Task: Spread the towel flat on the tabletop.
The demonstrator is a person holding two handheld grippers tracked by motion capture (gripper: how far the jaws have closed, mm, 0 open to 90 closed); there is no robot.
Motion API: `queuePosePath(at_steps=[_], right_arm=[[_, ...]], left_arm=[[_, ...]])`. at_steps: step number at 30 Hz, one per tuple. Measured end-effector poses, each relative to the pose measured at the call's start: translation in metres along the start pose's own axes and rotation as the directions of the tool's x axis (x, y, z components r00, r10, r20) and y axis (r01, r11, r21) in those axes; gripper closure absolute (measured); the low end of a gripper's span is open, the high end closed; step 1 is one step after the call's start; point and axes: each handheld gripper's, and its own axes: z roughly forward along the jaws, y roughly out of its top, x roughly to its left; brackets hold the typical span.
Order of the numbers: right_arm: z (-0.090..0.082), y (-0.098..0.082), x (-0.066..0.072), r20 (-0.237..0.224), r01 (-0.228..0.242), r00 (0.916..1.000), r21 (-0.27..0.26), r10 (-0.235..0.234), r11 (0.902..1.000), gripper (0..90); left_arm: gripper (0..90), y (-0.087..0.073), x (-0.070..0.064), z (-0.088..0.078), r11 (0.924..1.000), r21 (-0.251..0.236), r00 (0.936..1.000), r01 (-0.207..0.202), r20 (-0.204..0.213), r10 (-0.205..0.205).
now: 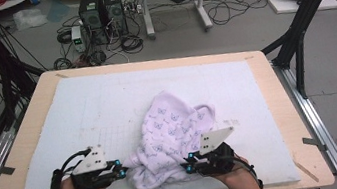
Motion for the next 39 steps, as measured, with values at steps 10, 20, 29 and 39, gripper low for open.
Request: queuePosePath(at_steps=[10, 20, 29, 39], right_arm=[[0.0, -0.014, 0.007, -0.038, -0.049, 0.9981, -0.023, 0.048, 0.9985, 68.0], [-0.017, -0.011, -0.028, 0.103, -0.083, 0.9906, -0.063, 0.089, 0.9946, 53.9], [0.007, -0.039, -0.047, 0.174, -0.115, 0.9802, 0.109, 0.095, 0.9873, 52.1], [0.011, -0.044, -0.05, 0.165, -0.095, 0.9836, 0.121, 0.074, 0.9882, 74.6]], left_arm=[[55.4, -0.022, 0.004, -0.015, 0.9916, -0.07, 0.994, 0.109, -0.003, -0.109], [48.8, 0.008, 0.038, 0.017, 0.9902, -0.085, 0.9937, 0.111, 0.021, -0.11], [49.3, 0.017, 0.064, 0.078, 0.9889, 0.019, 0.9875, 0.147, 0.055, -0.148], [83.5, 0.013, 0.061, 0.098, 0.9851, 0.132, 0.9922, 0.11, 0.043, -0.116]])
